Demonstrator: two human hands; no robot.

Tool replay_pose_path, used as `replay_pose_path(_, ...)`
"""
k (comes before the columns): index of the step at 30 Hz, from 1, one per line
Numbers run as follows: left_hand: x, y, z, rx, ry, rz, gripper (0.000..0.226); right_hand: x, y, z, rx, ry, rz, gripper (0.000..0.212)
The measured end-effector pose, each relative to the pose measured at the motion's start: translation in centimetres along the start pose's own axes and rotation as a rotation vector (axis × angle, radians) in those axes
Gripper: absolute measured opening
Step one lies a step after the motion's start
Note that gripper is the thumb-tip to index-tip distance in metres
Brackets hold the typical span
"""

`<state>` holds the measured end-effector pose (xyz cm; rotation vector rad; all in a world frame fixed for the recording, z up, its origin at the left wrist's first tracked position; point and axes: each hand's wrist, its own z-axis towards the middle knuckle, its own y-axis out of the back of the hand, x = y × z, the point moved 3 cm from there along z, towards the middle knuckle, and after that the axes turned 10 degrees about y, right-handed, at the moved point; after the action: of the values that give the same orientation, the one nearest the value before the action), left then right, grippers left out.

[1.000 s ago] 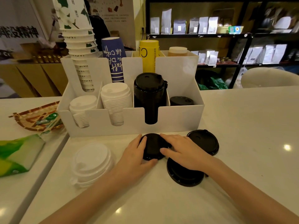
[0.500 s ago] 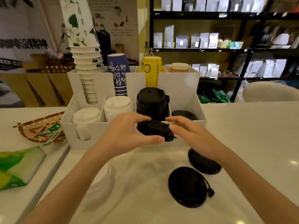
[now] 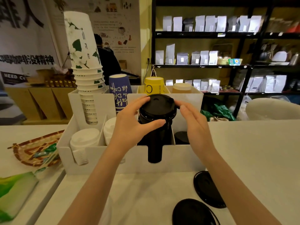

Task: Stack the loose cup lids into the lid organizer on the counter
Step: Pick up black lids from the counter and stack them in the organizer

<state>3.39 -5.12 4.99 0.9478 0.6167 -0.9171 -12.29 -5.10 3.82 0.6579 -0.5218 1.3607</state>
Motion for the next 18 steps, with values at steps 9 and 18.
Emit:
replay_pose_path(9, 2.6, -1.9, 0.7, -0.009, 0.079, 0.091, 0.068, -3.5, -1.1, 0.2, 0.158, -0.13, 0.023, 0.031)
replay_pose_path(18, 3.0, -3.0, 0.5, -0.087, 0.081, 0.25, 0.067, -5.6, -1.5, 0.1, 0.177, -0.149, -0.04, 0.04)
